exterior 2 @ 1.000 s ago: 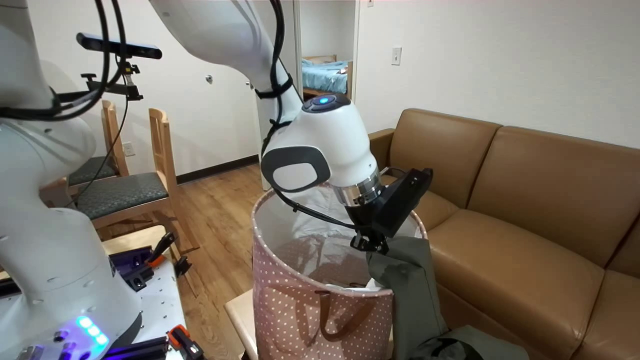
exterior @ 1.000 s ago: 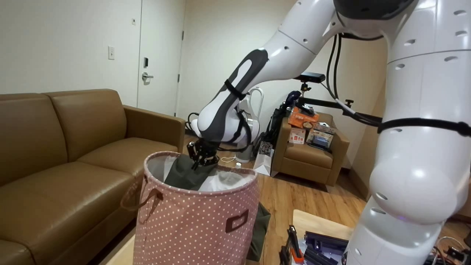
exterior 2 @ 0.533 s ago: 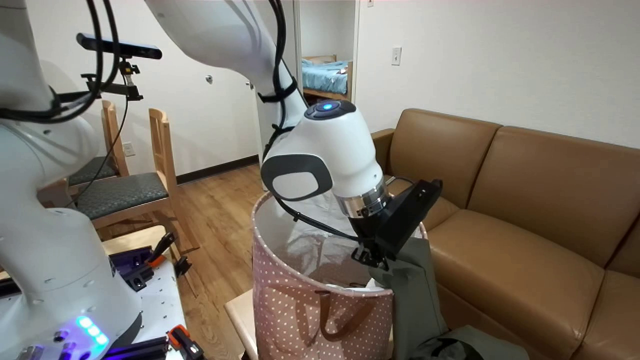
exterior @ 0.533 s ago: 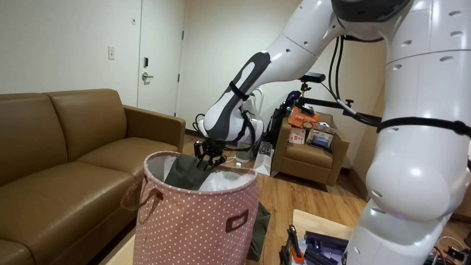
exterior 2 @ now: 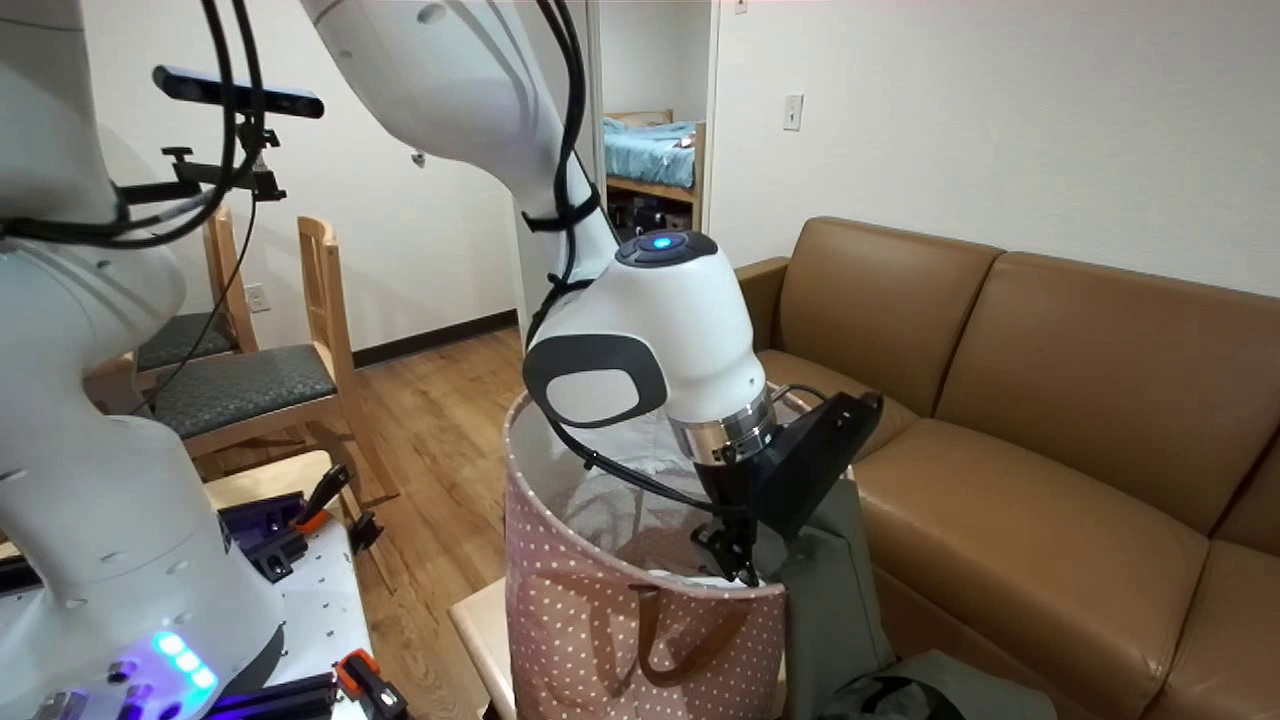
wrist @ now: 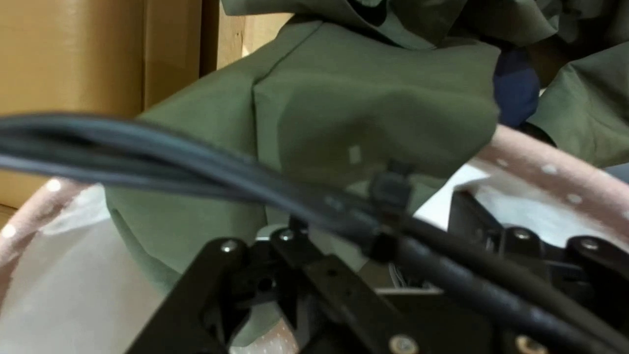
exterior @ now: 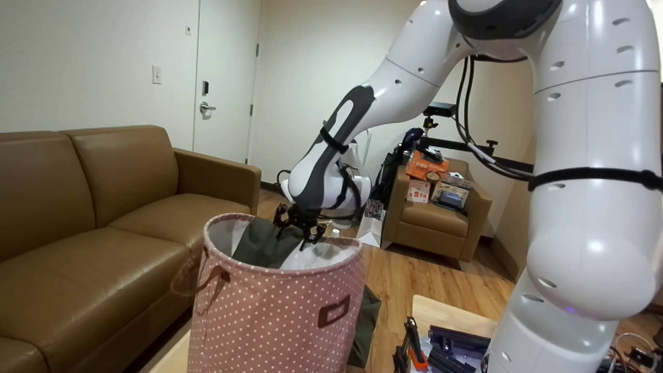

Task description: Take the green cloth from the laundry basket and place it on the stool

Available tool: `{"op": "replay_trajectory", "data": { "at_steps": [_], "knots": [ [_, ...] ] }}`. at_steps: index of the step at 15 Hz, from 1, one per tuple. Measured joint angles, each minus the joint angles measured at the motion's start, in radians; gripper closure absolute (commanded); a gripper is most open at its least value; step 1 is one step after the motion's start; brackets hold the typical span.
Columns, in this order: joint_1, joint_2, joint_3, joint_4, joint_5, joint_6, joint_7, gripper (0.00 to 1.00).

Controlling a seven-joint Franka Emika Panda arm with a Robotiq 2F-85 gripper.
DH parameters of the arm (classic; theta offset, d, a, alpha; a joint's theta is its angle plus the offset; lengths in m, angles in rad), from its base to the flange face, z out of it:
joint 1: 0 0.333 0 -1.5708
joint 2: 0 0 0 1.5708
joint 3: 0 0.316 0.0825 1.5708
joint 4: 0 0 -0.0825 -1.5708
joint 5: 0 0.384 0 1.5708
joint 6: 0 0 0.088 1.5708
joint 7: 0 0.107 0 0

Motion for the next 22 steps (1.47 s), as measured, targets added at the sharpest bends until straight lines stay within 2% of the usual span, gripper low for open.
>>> {"op": "replay_trajectory", "data": {
  "at_steps": [6,10,14,17,20,22],
  "knots": [
    [-0.009,0.03,0.046,0.023,0.001,0.001,0.0,0.92],
    [-0.037,0.037,0.072,0.038,0.001,0.001,0.0,1.0],
    [-0.102,0.035,0.131,0.049,0.008,0.001,-0.002,0.97],
    [-0.237,0.023,0.271,0.061,0.047,0.001,-0.009,0.97],
    [-0.45,0.003,0.489,0.088,0.146,-0.008,-0.04,0.97],
    [-0.6,-0.002,0.641,0.132,0.267,-0.053,-0.094,0.97]
  ]
}}
